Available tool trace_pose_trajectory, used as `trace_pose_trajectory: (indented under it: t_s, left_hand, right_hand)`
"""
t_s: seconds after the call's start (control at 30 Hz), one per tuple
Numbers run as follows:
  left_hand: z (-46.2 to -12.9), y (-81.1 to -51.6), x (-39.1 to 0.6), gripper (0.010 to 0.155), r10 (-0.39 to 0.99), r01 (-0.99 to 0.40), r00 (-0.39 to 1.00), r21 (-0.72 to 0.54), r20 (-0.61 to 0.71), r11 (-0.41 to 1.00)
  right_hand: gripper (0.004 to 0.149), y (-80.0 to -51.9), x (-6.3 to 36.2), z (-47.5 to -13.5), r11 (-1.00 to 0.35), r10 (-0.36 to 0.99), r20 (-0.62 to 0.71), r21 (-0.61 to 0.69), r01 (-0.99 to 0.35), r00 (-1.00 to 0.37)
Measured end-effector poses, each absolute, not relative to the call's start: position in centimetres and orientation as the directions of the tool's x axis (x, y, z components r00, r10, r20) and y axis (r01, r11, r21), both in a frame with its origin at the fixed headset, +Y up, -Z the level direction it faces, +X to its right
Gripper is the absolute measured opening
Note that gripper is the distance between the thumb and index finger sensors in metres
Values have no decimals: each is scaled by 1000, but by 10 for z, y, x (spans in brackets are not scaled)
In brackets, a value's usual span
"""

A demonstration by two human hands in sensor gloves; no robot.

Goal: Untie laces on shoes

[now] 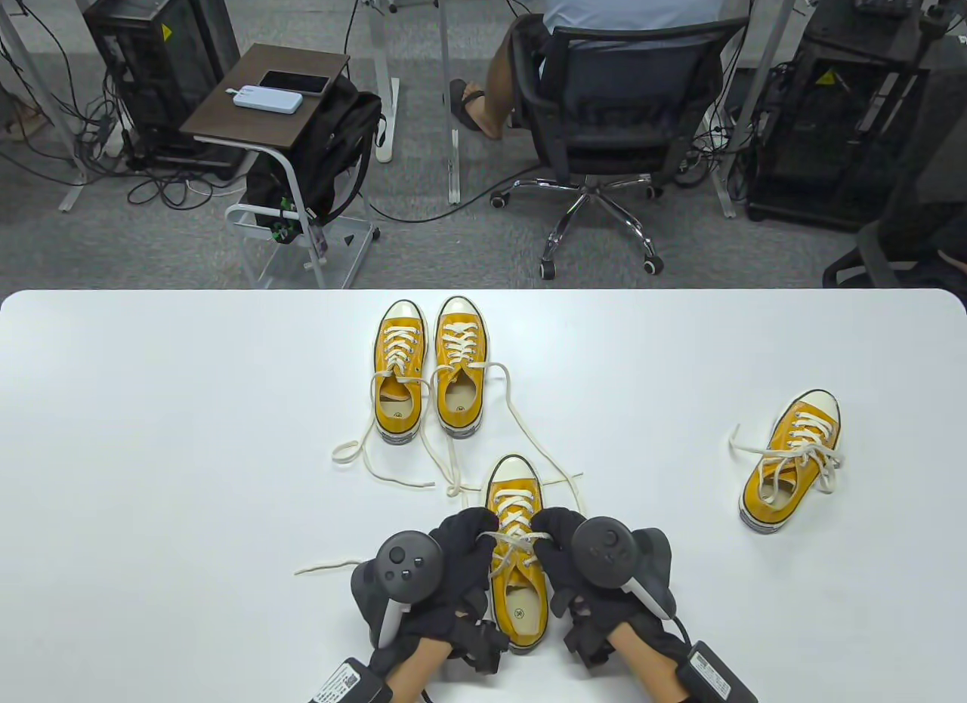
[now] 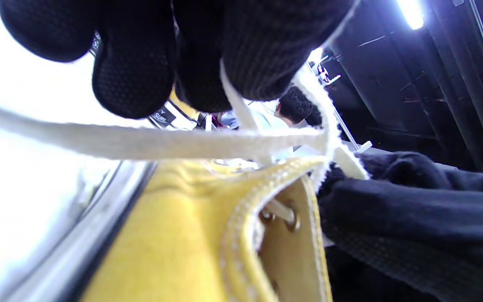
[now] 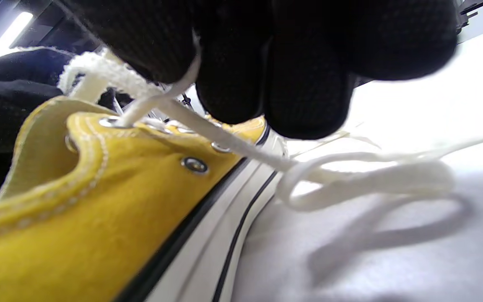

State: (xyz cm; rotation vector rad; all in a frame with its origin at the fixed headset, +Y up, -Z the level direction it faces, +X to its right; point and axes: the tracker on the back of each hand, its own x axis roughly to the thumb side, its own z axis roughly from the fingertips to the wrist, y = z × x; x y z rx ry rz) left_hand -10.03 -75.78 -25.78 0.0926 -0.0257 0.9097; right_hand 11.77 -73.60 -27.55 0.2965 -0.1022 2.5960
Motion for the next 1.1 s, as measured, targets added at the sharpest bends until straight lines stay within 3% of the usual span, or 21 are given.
trace_pose_trajectory:
  t_s: [0.33,0.63,1.1]
  left_hand:
    - [-260,-762,-117,38,829,-822,559,113,-35,559]
    - [-260,-758,-125,40,851,-838,525,157,-34,523]
    - [-261,-757,-143,41,886,-858,457,224,-74,461]
  right_hand:
    - [41,-732,131,-279,-842,520,179,-58,-537,-835]
    - [37,-726,148,-282,-820,547,127,-117,-560,-828]
    - [39,-726,168,-288,-786,612,14,-98,-610,-791]
